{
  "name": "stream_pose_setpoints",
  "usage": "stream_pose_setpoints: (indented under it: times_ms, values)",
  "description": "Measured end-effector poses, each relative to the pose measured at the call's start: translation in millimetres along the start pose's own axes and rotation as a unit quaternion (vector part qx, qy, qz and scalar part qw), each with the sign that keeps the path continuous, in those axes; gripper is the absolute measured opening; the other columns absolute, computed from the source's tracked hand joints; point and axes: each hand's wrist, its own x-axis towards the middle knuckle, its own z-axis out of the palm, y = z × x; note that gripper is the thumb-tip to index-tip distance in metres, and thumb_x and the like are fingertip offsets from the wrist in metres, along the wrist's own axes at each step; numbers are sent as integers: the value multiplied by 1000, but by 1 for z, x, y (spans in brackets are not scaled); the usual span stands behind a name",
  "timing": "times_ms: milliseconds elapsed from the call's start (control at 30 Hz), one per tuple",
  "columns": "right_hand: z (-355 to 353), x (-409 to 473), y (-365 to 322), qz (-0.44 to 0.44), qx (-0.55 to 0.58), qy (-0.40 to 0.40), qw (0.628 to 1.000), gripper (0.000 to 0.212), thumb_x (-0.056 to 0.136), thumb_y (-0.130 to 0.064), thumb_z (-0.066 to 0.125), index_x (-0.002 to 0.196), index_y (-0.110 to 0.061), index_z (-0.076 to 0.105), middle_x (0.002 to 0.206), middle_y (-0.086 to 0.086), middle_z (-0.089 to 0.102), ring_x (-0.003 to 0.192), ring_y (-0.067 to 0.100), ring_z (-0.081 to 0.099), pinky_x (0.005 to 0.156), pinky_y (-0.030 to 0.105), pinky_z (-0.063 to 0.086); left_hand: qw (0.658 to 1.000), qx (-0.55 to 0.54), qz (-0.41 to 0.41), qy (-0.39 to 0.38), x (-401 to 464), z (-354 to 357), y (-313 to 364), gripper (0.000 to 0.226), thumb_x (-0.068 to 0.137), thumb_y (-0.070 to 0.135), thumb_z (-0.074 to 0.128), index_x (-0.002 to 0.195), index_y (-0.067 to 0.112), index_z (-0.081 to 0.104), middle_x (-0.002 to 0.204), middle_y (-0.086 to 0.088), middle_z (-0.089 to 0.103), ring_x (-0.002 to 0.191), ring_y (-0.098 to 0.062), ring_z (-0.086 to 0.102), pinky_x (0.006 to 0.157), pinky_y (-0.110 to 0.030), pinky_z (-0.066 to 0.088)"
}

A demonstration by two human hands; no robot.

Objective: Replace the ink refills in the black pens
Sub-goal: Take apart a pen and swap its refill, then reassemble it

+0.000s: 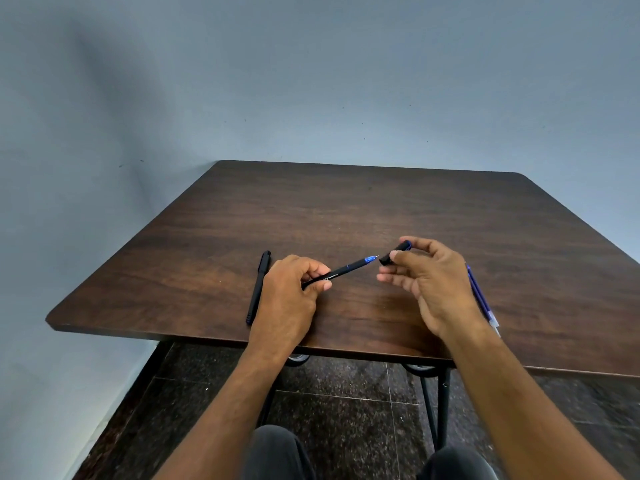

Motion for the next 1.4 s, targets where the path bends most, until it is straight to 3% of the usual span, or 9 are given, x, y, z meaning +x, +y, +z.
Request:
stream_pose_setpoints:
  times_ms: [133, 300, 533, 700, 967, 1400]
  values:
    - [-1, -8, -4, -32, 55, -19, 998, 28, 86, 13, 68, 113, 5, 63, 88, 22, 75, 83, 41, 76, 72, 40, 63, 1000, 10, 0, -3, 0, -1, 1, 26, 80, 13, 82, 92, 34, 70, 88, 19, 62, 88, -3, 60, 82, -24, 52]
    - [4, -17, -4, -23, 50, -28, 998, 18, 85, 13, 68, 101, 6, 70, 85, 21, 74, 83, 38, 76, 79, 42, 64, 1000, 16, -1, -6, 0, -2, 3, 25, 81, 14, 81, 93, 33, 70, 89, 18, 62, 88, -3, 60, 82, -23, 52]
    - [4, -18, 0, -13, 46, -40, 998, 14, 86, 10, 68, 99, 7, 70, 85, 22, 76, 78, 33, 76, 73, 37, 64, 1000, 19, 6, -5, 0, -1, 3, 25, 81, 15, 81, 92, 34, 71, 88, 19, 62, 89, -3, 60, 83, -24, 52]
    - [5, -15, 8, -9, 38, -47, 998, 8, 91, 2, 67, 95, 4, 73, 81, 17, 75, 78, 35, 75, 71, 39, 63, 999, 37, 21, -3, -1, -1, 3, 24, 80, 17, 82, 94, 34, 71, 89, 21, 61, 93, 0, 57, 82, -14, 42]
    - [10, -15, 15, -5, 51, -52, 997, 9, 90, 1, 68, 96, 6, 72, 75, 17, 71, 70, 28, 72, 65, 34, 62, 999, 25, 33, 8, -2, -2, 5, 21, 81, 13, 81, 95, 26, 73, 90, 18, 62, 93, 5, 57, 80, -2, 39]
    - [16, -14, 22, 4, 39, -67, 997, 6, 88, 3, 69, 88, 6, 75, 78, 22, 73, 70, 29, 72, 65, 33, 61, 997, 40, 60, 24, -4, -2, 9, 17, 81, 13, 80, 96, 19, 75, 92, 14, 66, 89, 1, 60, 82, -7, 43]
